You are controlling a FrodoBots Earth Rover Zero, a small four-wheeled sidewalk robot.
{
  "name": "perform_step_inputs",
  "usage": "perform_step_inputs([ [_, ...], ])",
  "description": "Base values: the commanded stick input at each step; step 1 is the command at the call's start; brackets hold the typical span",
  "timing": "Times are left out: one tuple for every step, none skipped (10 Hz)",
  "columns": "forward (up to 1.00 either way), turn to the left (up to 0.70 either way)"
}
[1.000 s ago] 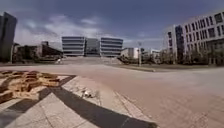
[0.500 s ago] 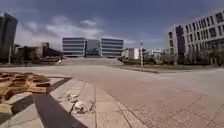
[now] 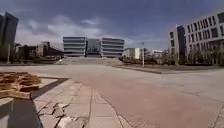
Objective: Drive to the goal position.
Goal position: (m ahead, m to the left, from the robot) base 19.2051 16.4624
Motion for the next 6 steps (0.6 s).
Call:
perform_step_inputs([
  [1.0, -0.01],
  [1.0, -0.01],
  [1.0, -0.01],
  [1.0, -0.01],
  [1.0, -0.01],
  [1.0, -0.01],
])
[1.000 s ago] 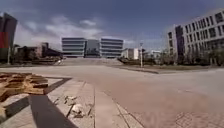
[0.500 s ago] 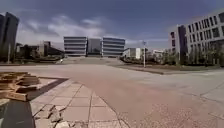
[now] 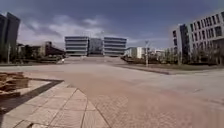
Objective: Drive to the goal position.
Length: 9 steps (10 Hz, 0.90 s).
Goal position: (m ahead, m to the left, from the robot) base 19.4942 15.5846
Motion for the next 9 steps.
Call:
perform_step_inputs([
  [1.0, 0.21],
  [1.0, 0.39],
  [1.0, 0.34],
  [1.0, 0.01],
  [1.0, -0.01],
  [1.0, -0.01],
  [1.0, -0.01],
  [1.0, -0.01],
  [1.0, -0.01],
])
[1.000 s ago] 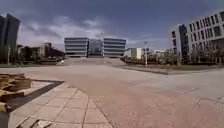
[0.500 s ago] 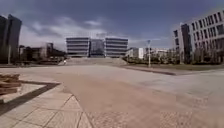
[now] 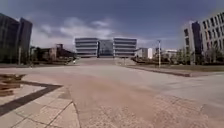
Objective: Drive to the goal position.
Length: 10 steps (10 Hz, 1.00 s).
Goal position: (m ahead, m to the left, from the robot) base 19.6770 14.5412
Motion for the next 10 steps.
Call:
perform_step_inputs([
  [1.0, -0.01],
  [1.0, -0.01],
  [1.0, -0.01],
  [1.0, -0.01],
  [1.0, -0.01],
  [1.0, -0.01],
  [1.0, -0.01],
  [1.0, -0.01],
  [1.0, -0.01],
  [1.0, 0.06],
])
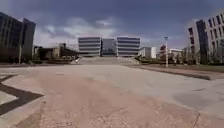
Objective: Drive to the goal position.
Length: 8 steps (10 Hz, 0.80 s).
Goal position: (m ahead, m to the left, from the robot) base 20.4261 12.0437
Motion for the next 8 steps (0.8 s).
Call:
perform_step_inputs([
  [1.0, 0.21],
  [1.0, 0.35],
  [1.0, 0.39],
  [1.0, 0.38],
  [1.0, 0.36],
  [1.0, 0.09],
  [1.0, -0.01],
  [1.0, -0.01],
])
